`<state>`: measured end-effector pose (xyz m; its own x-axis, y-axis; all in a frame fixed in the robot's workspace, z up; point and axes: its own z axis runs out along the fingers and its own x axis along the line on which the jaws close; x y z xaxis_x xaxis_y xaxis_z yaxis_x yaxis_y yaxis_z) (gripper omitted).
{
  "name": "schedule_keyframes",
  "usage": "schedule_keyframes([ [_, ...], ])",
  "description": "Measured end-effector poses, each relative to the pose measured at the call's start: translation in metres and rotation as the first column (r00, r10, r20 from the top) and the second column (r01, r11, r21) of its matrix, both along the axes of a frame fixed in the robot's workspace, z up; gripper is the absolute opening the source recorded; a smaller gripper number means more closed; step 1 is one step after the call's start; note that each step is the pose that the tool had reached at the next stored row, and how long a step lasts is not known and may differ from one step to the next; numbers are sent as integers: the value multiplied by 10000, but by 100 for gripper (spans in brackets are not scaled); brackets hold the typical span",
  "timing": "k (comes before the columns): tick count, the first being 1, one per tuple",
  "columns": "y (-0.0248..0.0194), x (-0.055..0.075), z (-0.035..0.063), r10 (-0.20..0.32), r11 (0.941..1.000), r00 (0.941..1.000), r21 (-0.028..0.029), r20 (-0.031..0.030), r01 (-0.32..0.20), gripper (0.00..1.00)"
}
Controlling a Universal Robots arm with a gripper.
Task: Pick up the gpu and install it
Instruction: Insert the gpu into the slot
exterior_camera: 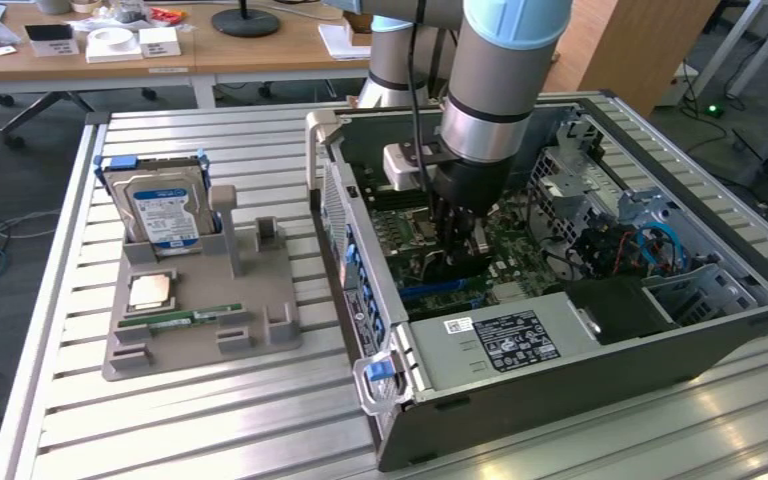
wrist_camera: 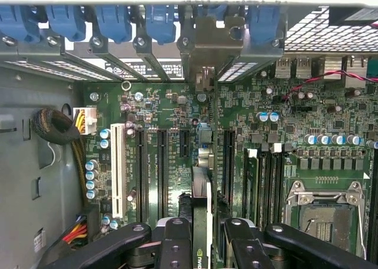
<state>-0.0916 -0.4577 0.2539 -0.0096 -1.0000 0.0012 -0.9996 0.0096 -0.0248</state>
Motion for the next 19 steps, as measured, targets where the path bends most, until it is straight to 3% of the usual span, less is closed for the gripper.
schedule_keyframes([
  [19, 0, -3, -64, 1, 10000, 10000, -1, 0, -1, 26],
])
